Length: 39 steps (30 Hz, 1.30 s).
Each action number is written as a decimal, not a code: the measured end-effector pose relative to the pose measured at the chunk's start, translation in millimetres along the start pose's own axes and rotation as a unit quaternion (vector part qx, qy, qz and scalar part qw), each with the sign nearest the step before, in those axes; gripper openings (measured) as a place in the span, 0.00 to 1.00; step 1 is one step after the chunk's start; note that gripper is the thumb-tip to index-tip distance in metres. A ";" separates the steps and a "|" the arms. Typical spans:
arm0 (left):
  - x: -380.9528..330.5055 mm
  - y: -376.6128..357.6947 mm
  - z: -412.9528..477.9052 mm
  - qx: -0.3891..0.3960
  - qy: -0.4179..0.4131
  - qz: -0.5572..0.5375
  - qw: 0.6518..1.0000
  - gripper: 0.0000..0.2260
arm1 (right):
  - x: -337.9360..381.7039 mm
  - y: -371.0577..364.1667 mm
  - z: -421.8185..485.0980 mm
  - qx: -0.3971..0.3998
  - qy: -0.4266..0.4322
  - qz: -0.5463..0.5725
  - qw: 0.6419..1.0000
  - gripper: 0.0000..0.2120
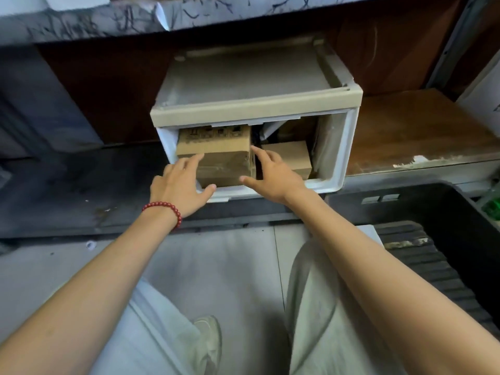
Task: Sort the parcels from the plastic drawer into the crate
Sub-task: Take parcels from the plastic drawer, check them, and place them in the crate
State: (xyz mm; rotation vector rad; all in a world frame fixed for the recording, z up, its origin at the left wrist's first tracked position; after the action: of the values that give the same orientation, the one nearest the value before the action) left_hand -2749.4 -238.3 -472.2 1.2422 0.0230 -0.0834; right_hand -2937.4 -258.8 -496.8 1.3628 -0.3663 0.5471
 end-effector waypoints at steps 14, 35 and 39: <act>43.2 -36.1 33.6 -0.009 0.037 -0.055 0.998 0.38 | -1.4 -36.6 32.8 -0.093 0.075 -0.087 0.989 0.33; 14.3 -46.8 9.9 -0.030 0.167 -0.365 0.915 0.34 | -49.7 -17.0 -7.3 -0.054 -0.144 0.287 0.945 0.37; 8.7 -33.4 -15.1 -0.020 0.170 -0.386 0.906 0.30 | -55.5 -13.7 -11.7 -0.028 -0.186 0.314 0.931 0.29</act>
State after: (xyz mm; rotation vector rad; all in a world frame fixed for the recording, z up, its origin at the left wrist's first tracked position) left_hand -2742.8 -235.2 -509.2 1.1300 0.8225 -0.5502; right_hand -2976.1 -257.4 -540.5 1.2811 -1.1452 0.7933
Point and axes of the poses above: each hand's wrist, its own z-axis towards the middle knuckle, its own y-axis out of the back of the hand, x = y × z, the point moved 6 cm from there along z, towards the middle knuckle, and after that the axes turned 12 degrees about -x, right-handed, at the moved point
